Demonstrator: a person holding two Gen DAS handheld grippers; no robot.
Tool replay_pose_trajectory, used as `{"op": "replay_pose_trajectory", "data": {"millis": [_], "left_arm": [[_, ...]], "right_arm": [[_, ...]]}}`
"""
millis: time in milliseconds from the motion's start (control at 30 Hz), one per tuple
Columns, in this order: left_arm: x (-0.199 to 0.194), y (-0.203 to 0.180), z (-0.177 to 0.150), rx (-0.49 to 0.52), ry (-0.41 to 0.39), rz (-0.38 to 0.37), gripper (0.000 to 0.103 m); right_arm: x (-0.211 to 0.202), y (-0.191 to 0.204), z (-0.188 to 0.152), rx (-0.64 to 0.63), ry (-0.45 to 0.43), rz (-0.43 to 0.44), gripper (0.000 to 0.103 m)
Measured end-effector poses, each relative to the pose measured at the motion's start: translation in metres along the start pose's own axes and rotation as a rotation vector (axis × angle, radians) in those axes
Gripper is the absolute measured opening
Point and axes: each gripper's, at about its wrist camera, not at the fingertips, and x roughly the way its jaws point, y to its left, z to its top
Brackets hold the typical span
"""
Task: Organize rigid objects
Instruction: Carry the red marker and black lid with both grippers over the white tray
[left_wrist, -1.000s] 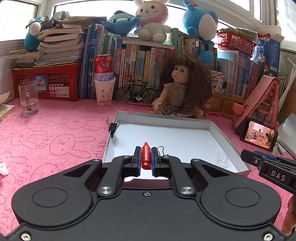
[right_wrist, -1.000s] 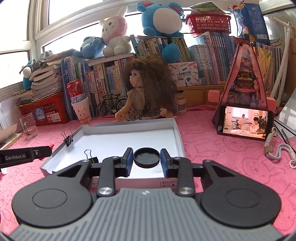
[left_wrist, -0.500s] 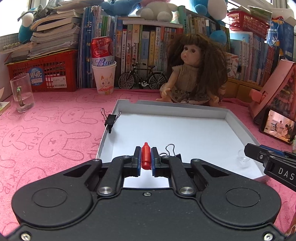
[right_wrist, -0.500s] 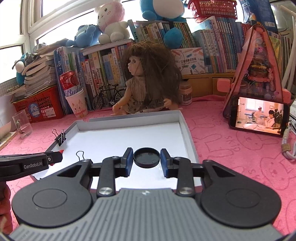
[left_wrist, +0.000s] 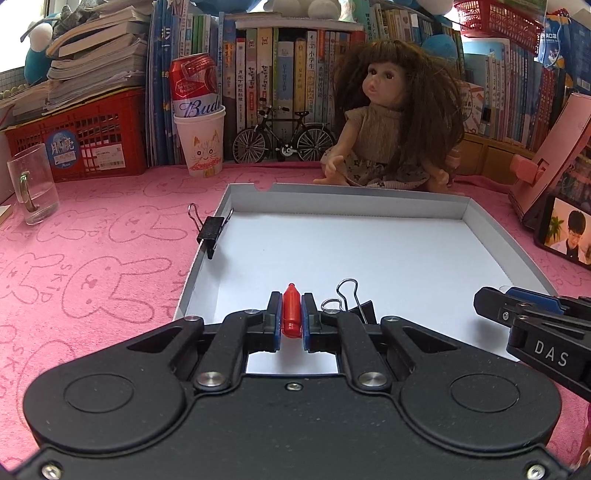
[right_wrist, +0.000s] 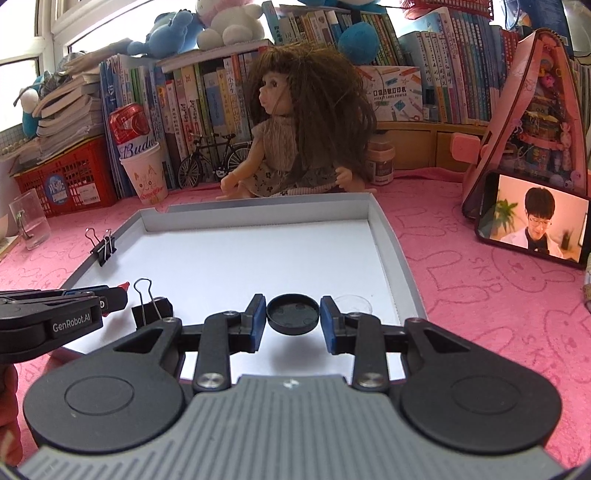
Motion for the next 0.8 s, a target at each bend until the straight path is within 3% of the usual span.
{"op": "replay_pose_trajectory", "data": {"millis": [267, 667, 800], "left_arm": [[0.009, -0.001, -0.001, -0.002, 0.04, 0.001, 0.01], [0.011, -0.004, -0.002, 0.012, 0.04, 0.0, 0.01], [0.01, -0.004, -0.001, 0.007, 0.044, -0.011, 0.013]], "right_arm": [[0.008, 0.001, 0.001, -0.013, 0.043, -0.013, 0.036], [0.013, 0.003, 0.001, -0.026, 0.07, -0.028, 0.037], [0.011, 0.003, 0.002, -0.019, 0.068, -0.019, 0.041]]}}
